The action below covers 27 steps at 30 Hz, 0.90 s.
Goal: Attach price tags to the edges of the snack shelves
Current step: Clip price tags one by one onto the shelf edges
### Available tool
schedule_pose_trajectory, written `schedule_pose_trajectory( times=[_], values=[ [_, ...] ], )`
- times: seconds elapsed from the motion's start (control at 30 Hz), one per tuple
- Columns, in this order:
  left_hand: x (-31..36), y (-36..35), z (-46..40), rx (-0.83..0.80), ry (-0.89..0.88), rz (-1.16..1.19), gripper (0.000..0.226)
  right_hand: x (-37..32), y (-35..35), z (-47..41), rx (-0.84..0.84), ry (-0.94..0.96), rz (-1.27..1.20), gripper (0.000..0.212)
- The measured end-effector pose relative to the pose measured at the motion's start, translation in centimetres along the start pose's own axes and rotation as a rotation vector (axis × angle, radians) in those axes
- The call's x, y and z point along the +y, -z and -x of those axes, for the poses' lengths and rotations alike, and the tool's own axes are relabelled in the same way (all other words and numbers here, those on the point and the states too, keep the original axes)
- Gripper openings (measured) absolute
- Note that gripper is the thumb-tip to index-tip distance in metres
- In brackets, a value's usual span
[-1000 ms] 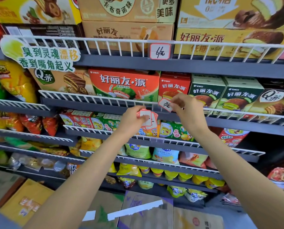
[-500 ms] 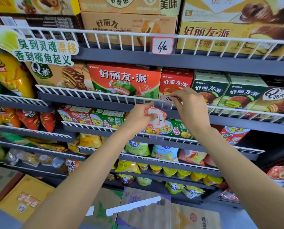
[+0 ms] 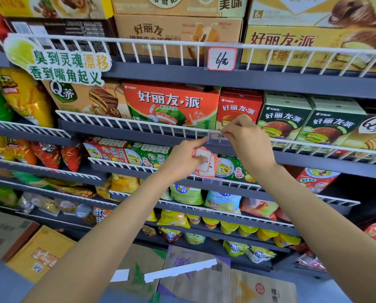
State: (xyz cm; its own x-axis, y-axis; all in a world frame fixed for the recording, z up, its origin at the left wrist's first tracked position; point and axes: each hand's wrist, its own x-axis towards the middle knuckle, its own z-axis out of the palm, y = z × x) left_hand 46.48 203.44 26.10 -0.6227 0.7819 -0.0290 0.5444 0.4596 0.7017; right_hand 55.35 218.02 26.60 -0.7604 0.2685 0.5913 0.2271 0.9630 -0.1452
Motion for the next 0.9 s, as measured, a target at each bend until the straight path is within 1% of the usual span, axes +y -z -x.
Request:
schedule_pose_trajectory(
  times=[0.1,0.13,0.23,0.4,0.53,0.77,0.9],
  values=[
    [0.0,-0.1,-0.1,-0.001,-0.009,0.002,0.057,-0.1,-0.3,0.4,-0.013,0.018,0.078,0.050],
    [0.0,-0.1,0.0,-0.001,-0.008,0.002,0.057,-0.2,-0.3,0.5,-0.007,0.029,0.109,0.054],
    [0.3,0.1,0.1,-0.001,0.007,-0.005,0.056,-0.7,0.0,0.7,0.025,0.036,0.179,0.051],
    [0.4,0.1,0.1,-0.003,0.021,-0.012,0.057,-0.8,-0.4,1.3,0.025,0.029,0.158,0.049],
    [0.4,0.2,0.1,-0.004,0.018,-0.013,0.057,-0.6,-0.5,1.4,0.015,0.009,0.131,0.042],
    [0.3,0.2,0.2,-0.018,0.014,-0.007,0.058,-0.6,-0.7,1.3,0.051,0.036,0.194,0.042],
    [0.2,0.3,0.1,-0.022,0.018,0.015,0.057,-0.9,-0.2,1.4,0.012,0.052,0.192,0.044]
  ],
)
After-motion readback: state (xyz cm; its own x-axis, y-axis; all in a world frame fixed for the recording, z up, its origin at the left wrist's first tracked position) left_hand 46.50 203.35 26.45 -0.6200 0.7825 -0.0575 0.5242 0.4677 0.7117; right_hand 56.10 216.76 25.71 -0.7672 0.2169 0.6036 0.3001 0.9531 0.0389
